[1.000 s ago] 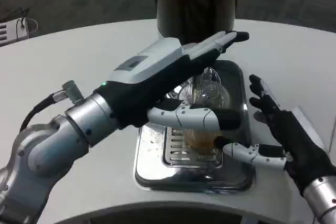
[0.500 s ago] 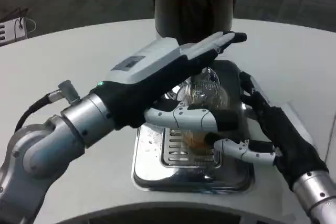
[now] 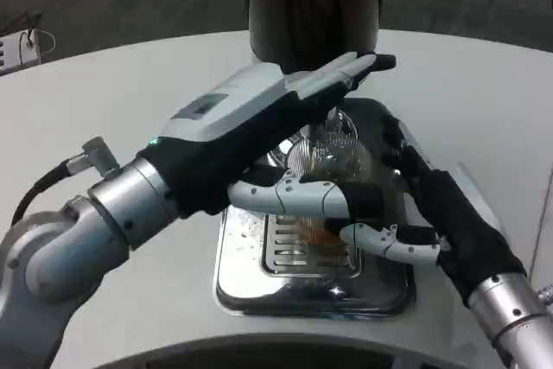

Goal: Grasp the cup under the faucet to collect the drink, then remove the cup.

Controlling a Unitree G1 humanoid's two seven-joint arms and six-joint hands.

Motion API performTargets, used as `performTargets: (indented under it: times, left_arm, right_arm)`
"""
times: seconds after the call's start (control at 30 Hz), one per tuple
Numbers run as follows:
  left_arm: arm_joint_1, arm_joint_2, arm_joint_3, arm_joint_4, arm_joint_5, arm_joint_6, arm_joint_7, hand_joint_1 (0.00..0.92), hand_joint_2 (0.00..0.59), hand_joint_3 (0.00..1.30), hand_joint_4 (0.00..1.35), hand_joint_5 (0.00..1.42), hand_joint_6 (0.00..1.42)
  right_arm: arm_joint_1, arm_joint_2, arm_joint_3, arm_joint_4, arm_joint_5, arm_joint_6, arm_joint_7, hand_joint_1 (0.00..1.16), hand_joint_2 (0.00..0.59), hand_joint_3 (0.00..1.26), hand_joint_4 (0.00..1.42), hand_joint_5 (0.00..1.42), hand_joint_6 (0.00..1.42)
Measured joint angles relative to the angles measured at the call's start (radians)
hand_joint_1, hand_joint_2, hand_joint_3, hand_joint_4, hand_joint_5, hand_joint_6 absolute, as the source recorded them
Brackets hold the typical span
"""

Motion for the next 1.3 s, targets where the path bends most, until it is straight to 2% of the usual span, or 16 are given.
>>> performTargets:
  times: [0.17, 0.57, 0.73, 1.03, 1.3]
  left_arm:
    - [0.046, -0.013, 0.038, -0.016, -0.004, -0.010, 0.039, 0.000, 0.031, 0.06, 0.00, 0.10, 0.09]
    - [0.116, -0.083, 0.156, -0.059, -0.029, -0.036, 0.151, 0.000, 0.052, 0.07, 0.00, 0.12, 0.13]
    - [0.156, -0.106, 0.186, -0.082, -0.029, -0.042, 0.183, 0.000, 0.055, 0.07, 0.00, 0.12, 0.13]
    - [0.304, -0.105, 0.247, -0.147, -0.063, -0.033, 0.189, 0.000, 0.059, 0.08, 0.00, 0.13, 0.13]
    - [0.469, -0.088, 0.318, -0.172, -0.071, -0.033, 0.187, 0.000, 0.060, 0.08, 0.00, 0.13, 0.14]
  right_arm:
    - [-0.007, 0.002, 0.004, 0.009, 0.001, 0.000, 0.000, 0.88, 0.199, 0.00, 0.00, 0.06, 0.08]
    - [-0.030, 0.011, 0.009, 0.038, 0.005, 0.000, 0.000, 0.88, 0.200, 0.00, 0.00, 0.07, 0.08]
    - [-0.036, 0.017, 0.011, 0.044, 0.006, 0.000, 0.000, 0.88, 0.200, 0.00, 0.00, 0.07, 0.08]
    - [-0.050, 0.034, 0.018, 0.077, 0.006, -0.002, -0.006, 0.88, 0.201, 0.00, 0.00, 0.08, 0.08]
    - [-0.076, 0.052, 0.030, 0.114, 0.003, -0.011, -0.028, 0.88, 0.201, 0.00, 0.00, 0.08, 0.08]
